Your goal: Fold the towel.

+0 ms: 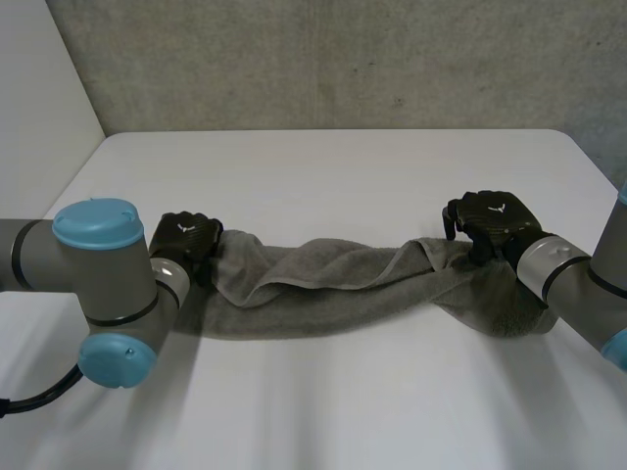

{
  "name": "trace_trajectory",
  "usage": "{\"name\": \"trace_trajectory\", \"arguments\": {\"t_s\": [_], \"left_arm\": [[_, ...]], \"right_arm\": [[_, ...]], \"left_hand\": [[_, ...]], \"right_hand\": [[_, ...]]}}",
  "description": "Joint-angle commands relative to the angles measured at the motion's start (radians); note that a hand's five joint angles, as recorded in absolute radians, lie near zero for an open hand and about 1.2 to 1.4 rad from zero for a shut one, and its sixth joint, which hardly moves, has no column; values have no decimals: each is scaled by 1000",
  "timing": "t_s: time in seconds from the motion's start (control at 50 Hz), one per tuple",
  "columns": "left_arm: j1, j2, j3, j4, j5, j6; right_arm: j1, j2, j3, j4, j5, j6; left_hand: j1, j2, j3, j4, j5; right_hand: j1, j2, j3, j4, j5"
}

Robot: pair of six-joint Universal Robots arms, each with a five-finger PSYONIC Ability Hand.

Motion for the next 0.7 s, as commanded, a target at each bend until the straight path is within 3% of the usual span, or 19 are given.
{"name": "trace_trajectory", "arguments": {"t_s": [0.02,0.26,0.3,0.32,0.36,0.4,0.48,0.56,0.62,0.7], "left_arm": [[0,-1,0,0,0,0],[0,-1,-7,0,0,0],[0,0,-8,0,0,0],[0,0,-8,0,0,0],[0,2,-8,0,-1,0],[0,17,-8,-3,-6,0],[2,67,-13,-11,-4,0],[-3,227,-31,-31,-1,-5],[-3,349,-31,-63,-1,-15],[-1,460,-25,-115,0,-37]], "right_arm": [[-1,7,-2,-4,0,-6],[-1,82,-23,-4,2,-17],[-1,82,-23,-4,3,-17],[-5,81,-23,-4,3,-17],[-8,81,-23,-6,2,-14],[-5,65,-18,-6,3,-14],[-11,-86,-12,5,5,2],[-14,-273,-31,23,11,16],[-17,-329,-57,50,9,29],[-26,-442,-188,300,-20,25]], "left_hand": [[-130,-134,-141,-129,-306],[-127,-131,-138,-126,-303],[-119,-122,-129,-117,-294],[-119,-122,-129,-117,-294],[-116,-119,-126,-114,-291],[-28,-32,-39,-27,-204],[180,176,169,181,5],[180,177,170,182,5],[180,177,170,182,5],[180,177,170,182,5]], "right_hand": [[35,30,38,36,34],[173,168,175,174,171],[261,256,264,263,260],[467,463,470,469,466],[593,589,596,595,592],[595,590,597,596,593],[595,590,597,596,593],[595,590,597,596,593],[595,590,597,596,593],[595,590,597,596,593]]}}
